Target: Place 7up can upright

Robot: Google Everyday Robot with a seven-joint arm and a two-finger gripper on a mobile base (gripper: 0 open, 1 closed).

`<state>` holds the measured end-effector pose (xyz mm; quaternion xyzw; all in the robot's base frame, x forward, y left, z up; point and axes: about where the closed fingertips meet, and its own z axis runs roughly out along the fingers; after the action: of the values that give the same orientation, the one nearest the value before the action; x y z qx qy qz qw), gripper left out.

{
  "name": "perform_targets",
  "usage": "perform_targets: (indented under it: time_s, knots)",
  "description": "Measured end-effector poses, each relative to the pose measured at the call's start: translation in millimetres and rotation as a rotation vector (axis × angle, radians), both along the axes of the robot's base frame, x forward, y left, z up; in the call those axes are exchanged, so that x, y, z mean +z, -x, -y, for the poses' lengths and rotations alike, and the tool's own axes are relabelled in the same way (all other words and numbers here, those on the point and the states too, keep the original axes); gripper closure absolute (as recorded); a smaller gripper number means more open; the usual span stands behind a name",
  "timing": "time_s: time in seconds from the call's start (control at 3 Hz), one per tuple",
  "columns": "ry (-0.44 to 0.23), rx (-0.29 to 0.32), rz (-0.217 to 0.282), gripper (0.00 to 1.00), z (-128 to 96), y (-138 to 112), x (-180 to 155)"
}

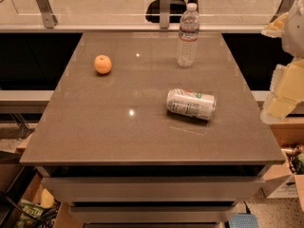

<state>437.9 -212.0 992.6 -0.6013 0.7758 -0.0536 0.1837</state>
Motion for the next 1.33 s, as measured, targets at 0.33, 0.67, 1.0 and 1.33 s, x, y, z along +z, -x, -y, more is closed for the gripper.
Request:
perform_targets:
  time_s: [0.33, 0.67, 1.0, 1.33]
  knots:
    - [0.002, -0.007, 0.005, 0.0, -3, -2, 1]
    - [0.01, -0.03, -0.005, 0.0, -16, -9, -4]
    - [0.002, -0.042, -0.031, 0.0, -36, -17, -16]
    - [-0.018, -0.048, -0.065, 0.0, -55, -24, -32]
